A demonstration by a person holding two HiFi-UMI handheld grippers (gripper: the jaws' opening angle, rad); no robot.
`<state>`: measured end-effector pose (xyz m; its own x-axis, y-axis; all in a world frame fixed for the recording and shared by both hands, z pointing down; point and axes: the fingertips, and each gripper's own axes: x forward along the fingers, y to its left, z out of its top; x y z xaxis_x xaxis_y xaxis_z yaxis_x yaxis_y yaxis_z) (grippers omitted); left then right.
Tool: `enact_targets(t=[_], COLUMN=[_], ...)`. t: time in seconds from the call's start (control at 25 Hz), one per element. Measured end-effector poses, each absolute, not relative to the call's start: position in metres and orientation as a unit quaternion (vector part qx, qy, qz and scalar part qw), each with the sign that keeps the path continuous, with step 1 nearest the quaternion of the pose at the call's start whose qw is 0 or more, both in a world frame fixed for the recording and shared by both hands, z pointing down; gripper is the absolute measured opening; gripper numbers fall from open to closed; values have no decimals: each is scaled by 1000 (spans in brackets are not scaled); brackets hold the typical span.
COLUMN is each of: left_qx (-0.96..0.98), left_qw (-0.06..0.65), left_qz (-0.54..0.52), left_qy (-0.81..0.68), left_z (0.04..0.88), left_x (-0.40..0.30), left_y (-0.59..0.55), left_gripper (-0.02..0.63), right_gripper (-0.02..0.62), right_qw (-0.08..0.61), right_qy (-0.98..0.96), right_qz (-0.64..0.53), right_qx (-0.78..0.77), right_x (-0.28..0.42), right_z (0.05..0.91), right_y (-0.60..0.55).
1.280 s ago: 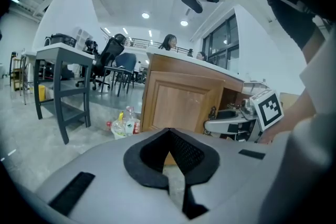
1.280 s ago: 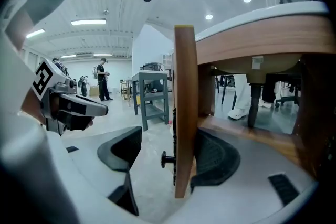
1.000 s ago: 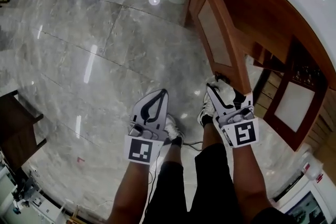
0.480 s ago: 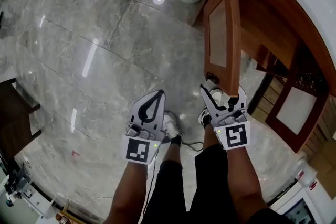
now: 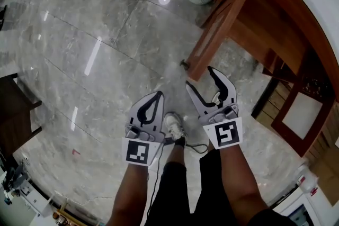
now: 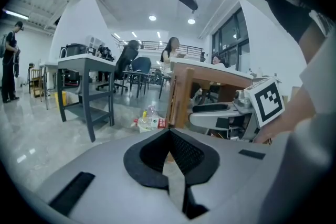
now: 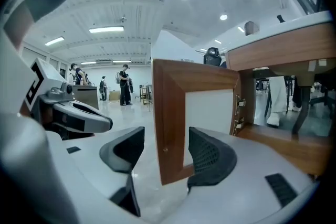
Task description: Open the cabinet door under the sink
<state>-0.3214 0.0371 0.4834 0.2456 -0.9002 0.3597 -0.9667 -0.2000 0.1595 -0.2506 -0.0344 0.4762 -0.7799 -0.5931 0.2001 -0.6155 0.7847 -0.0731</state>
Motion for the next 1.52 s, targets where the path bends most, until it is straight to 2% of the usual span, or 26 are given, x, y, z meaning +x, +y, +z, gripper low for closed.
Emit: enact_targets(t=[0.36, 0.68, 0.88, 1.04, 1.08, 1.2, 1.32, 1.52], left_qx=[768, 793, 820, 846, 853, 874, 886, 905], left_qw=[173, 149, 130, 124, 119, 94, 81, 52], left_qz=[81, 51, 46, 39, 40, 44, 56, 56], left_qy=[-611, -589, -555, -518, -507, -474, -453, -419], left_z=[467, 389, 330, 273, 262, 231, 203, 147], left_x=[-326, -313, -278, -249, -243, -222, -196, -136], left_y=[41, 41, 57, 76, 79, 82, 88, 107], left_gripper=[18, 18, 18, 18, 18, 18, 18, 18], right_gripper=[282, 271, 188, 49, 38, 26, 25, 25], right_qw=[63, 37, 30, 74, 87, 60, 95, 54], right_qy=[-938, -931, -914, -890, -886, -877, -877, -867], right_qz=[79, 62, 31, -29, -42, -48, -72, -65], right_qx=[331, 358, 404, 449, 453, 475, 466, 491], right_x=[-259, -240, -205, -164, -156, -133, -104, -52], right_z=[451, 360, 283, 229, 218, 176, 148, 99], right_y=[-23, -3, 21, 47, 54, 74, 103, 140])
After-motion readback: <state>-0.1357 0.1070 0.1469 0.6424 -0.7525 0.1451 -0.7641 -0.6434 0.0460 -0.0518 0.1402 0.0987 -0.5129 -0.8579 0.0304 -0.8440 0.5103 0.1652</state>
